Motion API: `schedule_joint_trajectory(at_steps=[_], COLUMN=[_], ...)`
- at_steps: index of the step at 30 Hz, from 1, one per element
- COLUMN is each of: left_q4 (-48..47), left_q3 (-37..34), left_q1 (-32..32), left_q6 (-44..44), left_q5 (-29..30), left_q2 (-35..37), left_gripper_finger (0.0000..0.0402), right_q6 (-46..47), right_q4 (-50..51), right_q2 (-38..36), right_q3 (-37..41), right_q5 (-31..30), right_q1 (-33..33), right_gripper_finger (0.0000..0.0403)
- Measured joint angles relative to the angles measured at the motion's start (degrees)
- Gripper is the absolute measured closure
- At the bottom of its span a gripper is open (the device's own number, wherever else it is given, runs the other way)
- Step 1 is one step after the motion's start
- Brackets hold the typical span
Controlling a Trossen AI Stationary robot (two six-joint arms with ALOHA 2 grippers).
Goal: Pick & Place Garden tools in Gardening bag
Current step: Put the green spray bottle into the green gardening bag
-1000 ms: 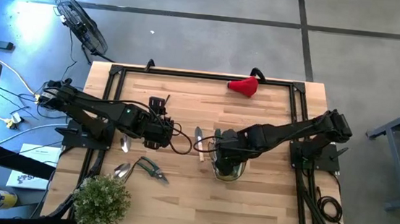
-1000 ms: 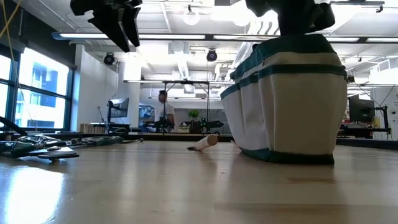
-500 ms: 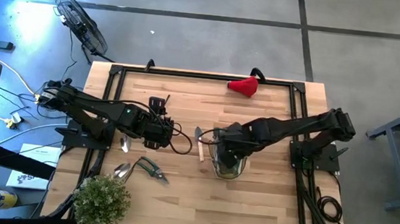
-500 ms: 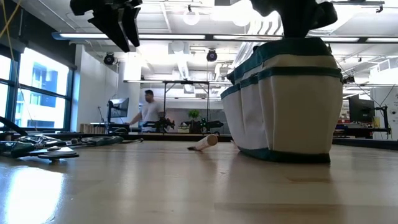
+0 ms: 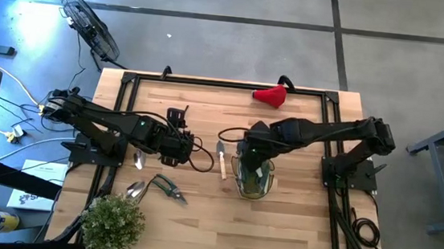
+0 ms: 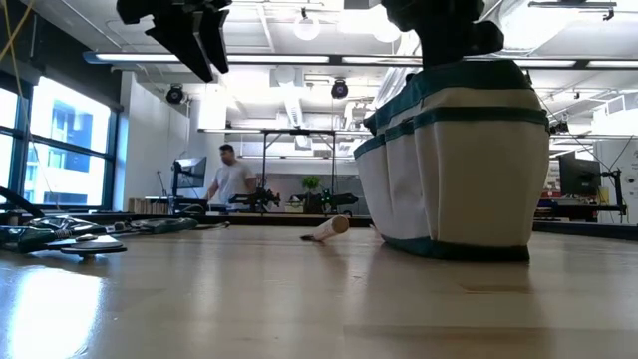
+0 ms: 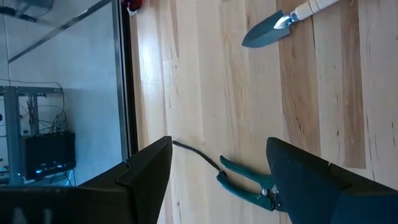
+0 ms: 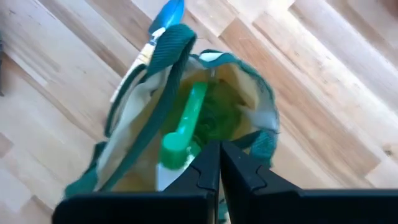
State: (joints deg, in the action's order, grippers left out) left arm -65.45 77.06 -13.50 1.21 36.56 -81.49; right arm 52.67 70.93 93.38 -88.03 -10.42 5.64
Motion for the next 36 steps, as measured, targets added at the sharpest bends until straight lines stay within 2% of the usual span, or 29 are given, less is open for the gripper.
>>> schedule_joint_trajectory(at_steps=[6,10,15,20,24,36], left_q4=[-0.20,-0.22,-0.13,1.58,1.51,1.40], left_q3=[0.00,0.00,0.00,0.00,0.00,0.00], left_q1=[0.00,0.00,0.00,0.00,0.00,0.02], left_q6=[0.29,0.99,1.62,3.59,3.57,2.82], left_q5=[0.01,0.05,0.49,1.09,1.07,-0.51], left_q2=[0.00,0.00,0.00,0.00,0.00,0.00], left_gripper_finger=[0.0149,0.0149,0.0149,0.0149,0.0149,0.0149], right_q6=[0.94,6.62,10.33,9.87,9.15,10.20], right_q4=[2.32,5.38,2.59,-1.54,-1.58,-2.27], right_q2=[-0.92,-2.96,-3.44,-3.08,-3.08,-1.45], right_q3=[0.00,0.00,0.00,0.00,0.00,0.00], right_q5=[-0.13,2.84,6.67,5.68,2.45,2.77], right_q1=[0.77,3.06,6.76,7.61,7.39,8.70], right_gripper_finger=[0.0400,0.0400,0.0400,0.0399,0.0400,0.0400])
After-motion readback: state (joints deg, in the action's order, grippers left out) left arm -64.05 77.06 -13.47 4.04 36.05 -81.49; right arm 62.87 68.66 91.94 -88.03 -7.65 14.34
